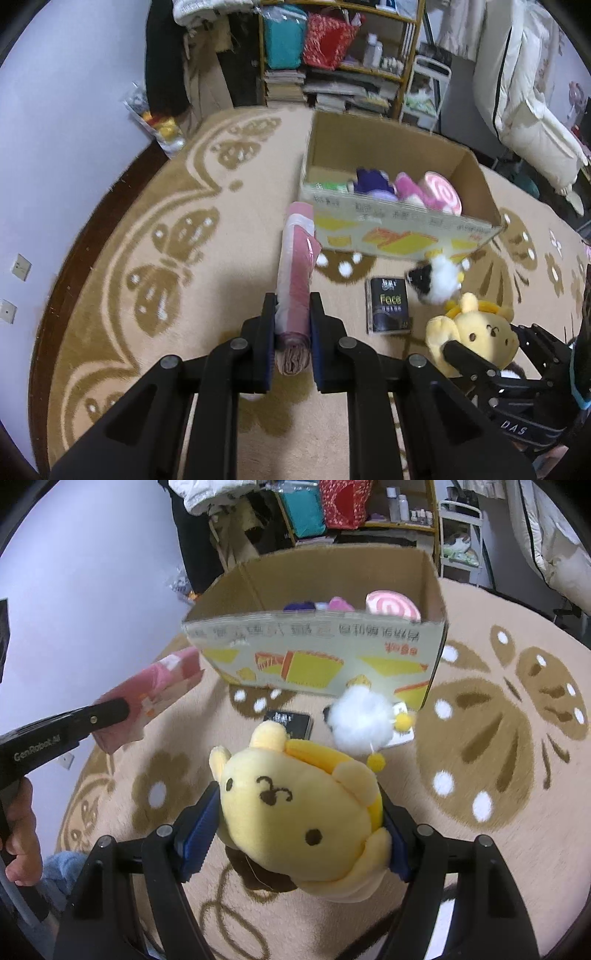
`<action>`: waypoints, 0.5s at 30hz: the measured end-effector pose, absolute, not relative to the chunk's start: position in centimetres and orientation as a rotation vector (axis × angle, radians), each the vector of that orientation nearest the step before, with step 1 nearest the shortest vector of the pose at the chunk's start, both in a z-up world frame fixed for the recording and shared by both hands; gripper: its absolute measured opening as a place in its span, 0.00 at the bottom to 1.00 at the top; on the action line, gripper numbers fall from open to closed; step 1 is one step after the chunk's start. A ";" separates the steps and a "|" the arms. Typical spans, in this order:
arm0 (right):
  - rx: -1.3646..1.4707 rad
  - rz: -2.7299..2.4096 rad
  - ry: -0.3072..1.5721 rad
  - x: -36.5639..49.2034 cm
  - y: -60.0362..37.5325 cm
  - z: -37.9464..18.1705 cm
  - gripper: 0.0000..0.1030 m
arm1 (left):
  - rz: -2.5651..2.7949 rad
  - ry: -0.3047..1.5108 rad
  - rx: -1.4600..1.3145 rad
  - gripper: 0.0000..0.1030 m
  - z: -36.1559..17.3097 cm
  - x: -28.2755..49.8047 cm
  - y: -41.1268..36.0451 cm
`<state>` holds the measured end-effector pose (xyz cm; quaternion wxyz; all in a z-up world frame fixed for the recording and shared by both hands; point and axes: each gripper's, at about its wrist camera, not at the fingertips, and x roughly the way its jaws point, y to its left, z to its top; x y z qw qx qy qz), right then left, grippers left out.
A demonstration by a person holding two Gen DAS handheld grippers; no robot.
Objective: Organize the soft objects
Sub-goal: 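Lift pink roll with left tool while right tool carries yellow bear over box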
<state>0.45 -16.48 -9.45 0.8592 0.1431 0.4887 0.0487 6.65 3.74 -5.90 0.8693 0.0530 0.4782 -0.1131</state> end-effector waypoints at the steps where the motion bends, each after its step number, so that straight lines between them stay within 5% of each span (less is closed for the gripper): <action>1: 0.304 0.100 1.013 0.5 -16.6 -9.0 0.78 | -0.234 0.990 0.111 0.14 -5.5 6.6 3.8; 15: 0.276 0.103 0.830 2.4 -18.0 -2.2 0.78 | -0.285 0.787 0.094 0.14 1.0 6.6 2.2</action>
